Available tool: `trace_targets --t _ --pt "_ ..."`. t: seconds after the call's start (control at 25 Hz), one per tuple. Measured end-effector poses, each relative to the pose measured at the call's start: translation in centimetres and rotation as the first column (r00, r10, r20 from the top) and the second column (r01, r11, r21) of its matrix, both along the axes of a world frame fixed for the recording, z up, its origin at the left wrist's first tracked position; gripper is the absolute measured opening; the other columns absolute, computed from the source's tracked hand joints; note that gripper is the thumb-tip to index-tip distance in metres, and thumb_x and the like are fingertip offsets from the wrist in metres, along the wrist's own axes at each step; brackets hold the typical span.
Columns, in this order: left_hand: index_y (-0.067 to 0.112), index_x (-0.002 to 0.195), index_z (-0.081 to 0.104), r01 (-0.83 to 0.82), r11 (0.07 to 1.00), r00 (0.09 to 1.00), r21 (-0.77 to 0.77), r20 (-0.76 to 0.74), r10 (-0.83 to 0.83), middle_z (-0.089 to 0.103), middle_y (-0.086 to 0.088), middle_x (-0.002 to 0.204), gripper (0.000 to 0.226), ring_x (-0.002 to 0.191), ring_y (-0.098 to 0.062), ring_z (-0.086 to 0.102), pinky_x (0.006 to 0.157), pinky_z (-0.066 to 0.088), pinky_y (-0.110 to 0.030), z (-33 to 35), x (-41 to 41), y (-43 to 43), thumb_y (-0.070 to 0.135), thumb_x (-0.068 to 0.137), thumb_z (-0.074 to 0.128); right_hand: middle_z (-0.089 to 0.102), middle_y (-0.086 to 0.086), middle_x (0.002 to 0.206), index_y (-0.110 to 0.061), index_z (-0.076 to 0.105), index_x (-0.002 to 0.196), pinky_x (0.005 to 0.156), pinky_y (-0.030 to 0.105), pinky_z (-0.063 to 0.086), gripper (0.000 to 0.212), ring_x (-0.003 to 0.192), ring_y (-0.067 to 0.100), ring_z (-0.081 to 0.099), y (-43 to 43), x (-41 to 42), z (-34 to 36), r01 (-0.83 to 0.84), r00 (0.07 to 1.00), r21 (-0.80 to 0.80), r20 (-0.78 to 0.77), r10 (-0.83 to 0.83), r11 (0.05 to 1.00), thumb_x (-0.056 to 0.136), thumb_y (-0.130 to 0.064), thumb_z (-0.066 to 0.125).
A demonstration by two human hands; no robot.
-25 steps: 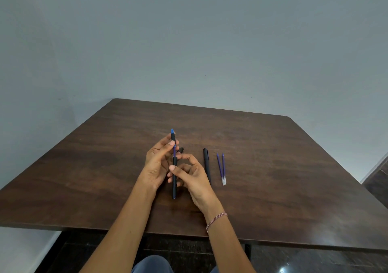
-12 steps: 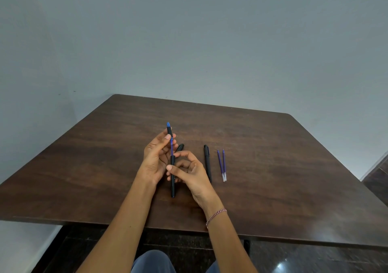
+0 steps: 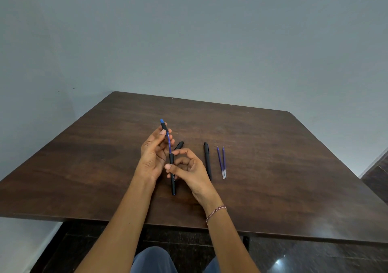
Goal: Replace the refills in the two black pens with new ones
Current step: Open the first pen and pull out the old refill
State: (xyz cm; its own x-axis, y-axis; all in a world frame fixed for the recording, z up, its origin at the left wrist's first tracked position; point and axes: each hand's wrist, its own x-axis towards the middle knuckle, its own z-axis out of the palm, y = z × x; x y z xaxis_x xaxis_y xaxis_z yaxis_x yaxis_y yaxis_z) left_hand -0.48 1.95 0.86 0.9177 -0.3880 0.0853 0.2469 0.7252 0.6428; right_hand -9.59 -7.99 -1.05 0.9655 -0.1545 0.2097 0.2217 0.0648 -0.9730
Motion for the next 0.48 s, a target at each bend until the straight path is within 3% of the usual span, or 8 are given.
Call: trace_targets --t 0.16,0.24,0.28,0.36,0.44,0.48 --pt "0.012 0.099 0.067 -0.088 0.994 0.995 -0.069 -0.043 0.085 0.072 -0.002 0.086 0.026 0.074 -0.009 0.067 0.065 0.056 -0.02 -0.2 0.3 0.0 0.012 0.074 0.069 0.069 -0.003 0.074 -0.023 0.059 0.103 0.06 0.02 0.051 0.035 0.067 0.013 0.068 0.0 0.0 0.2 0.013 0.999 0.021 0.029 -0.013 1.0 0.076 -0.01 0.078" --pt "0.013 0.1 0.067 -0.246 0.968 0.969 0.05 0.001 0.246 0.072 -0.003 0.087 0.026 0.075 -0.01 0.067 0.065 0.056 -0.02 -0.4 0.6 -0.3 0.008 0.075 0.072 0.066 -0.003 0.074 -0.02 0.058 0.105 0.059 0.02 0.05 0.037 0.067 0.014 0.068 0.0 0.0 0.3 0.046 0.997 0.056 0.051 -0.049 0.997 0.076 -0.007 0.077" --pt "0.013 0.101 0.067 -0.376 0.91 0.927 0.173 0.081 0.367 0.071 -0.004 0.09 0.026 0.077 -0.011 0.066 0.066 0.055 -0.019 -0.6 0.6 -0.4 0.005 0.077 0.072 0.065 -0.004 0.073 -0.02 0.058 0.106 0.059 0.02 0.05 0.038 0.067 0.015 0.068 0.0 0.0 0.3 0.073 0.995 0.076 0.06 -0.078 0.994 0.076 -0.006 0.077" --pt "0.01 0.106 0.067 -0.631 0.653 0.776 0.42 0.333 0.535 0.069 -0.003 0.095 0.028 0.08 -0.009 0.064 0.068 0.05 -0.012 -0.9 0.8 -0.7 0.004 0.079 0.071 0.064 -0.006 0.072 -0.02 0.059 0.105 0.059 0.019 0.05 0.037 0.066 0.015 0.068 0.0 0.0 0.5 0.122 0.989 0.11 0.074 -0.13 0.986 0.076 -0.004 0.077" --pt "0.008 0.108 0.067 -0.744 0.391 0.664 0.542 0.53 0.527 0.069 -0.003 0.097 0.029 0.08 -0.009 0.062 0.068 0.046 -0.007 -1.1 0.8 -0.5 0.008 0.079 0.072 0.064 -0.006 0.071 -0.02 0.06 0.102 0.061 0.02 0.051 0.035 0.066 0.014 0.068 -0.1 -0.1 0.6 0.15 0.983 0.128 0.088 -0.162 0.98 0.076 -0.002 0.076" --pt "0.007 0.107 0.068 -0.758 0.307 0.644 0.576 0.588 0.489 0.069 -0.004 0.097 0.029 0.081 -0.012 0.063 0.07 0.046 -0.009 -1.2 0.8 -0.4 0.008 0.079 0.072 0.065 -0.005 0.071 -0.02 0.06 0.102 0.062 0.02 0.052 0.035 0.067 0.014 0.068 -0.1 -0.1 0.6 0.16 0.981 0.133 0.093 -0.173 0.978 0.076 -0.002 0.076"
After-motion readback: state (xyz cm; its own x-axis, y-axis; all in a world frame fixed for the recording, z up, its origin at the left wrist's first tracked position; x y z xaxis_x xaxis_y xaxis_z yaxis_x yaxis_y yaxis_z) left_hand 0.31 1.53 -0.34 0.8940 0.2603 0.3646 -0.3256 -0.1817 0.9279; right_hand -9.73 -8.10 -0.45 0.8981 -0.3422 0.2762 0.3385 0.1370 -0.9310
